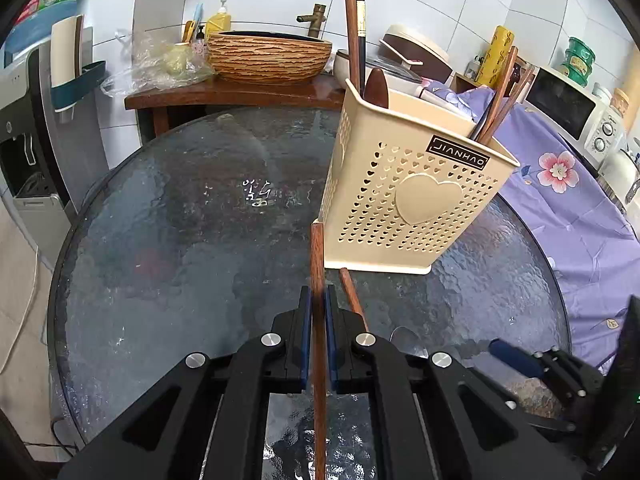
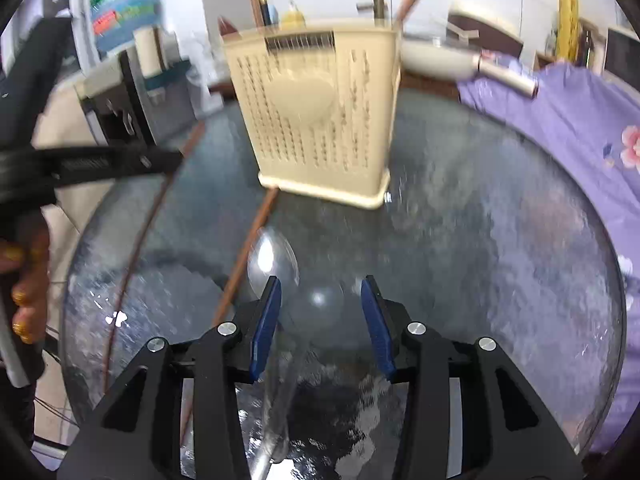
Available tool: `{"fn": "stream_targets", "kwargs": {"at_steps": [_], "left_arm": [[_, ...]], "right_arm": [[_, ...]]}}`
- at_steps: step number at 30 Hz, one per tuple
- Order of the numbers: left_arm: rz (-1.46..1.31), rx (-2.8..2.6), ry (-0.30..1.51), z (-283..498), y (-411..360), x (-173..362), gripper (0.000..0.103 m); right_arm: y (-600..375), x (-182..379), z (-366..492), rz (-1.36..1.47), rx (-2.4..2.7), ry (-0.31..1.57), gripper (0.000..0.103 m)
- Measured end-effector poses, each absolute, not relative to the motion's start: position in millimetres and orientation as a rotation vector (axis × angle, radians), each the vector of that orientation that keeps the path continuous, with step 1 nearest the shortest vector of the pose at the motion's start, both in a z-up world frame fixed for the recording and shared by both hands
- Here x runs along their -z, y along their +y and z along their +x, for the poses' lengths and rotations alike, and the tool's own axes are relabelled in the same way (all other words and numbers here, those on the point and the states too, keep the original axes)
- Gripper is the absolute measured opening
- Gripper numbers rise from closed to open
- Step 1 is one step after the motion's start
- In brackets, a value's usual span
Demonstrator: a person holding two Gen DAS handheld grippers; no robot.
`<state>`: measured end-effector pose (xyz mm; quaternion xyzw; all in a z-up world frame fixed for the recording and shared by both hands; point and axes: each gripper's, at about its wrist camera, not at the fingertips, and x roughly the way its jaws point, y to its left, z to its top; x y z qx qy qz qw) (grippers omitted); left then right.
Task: Organize utensils
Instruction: 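Lift the brown chopstick with the left tool while the right tool raises the silver spoon, then carry the upright chopstick in the left tool and spoon in the right tool above the holder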
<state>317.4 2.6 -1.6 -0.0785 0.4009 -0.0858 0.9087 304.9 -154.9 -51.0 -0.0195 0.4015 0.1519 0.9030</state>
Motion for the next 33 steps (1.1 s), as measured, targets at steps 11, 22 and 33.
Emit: {"fn": "stream_targets", "kwargs": {"at_steps": [11,22,33], "left_arm": [[-0.160,0.192,0.828,315,1,2,0.006],[-0.161,0.190,0.832,316,1,5,0.006],[-0.170,0.196,0.811,312,2,-1,0.006]], "right_arm": [[-142,75,314,-0.101,-0.282,0.937,0.042],[-129,73,322,-0.123,-0.263,0.941,0.042],[-134,68,322,-0.041,-0.294,0.905,0.037]]}}
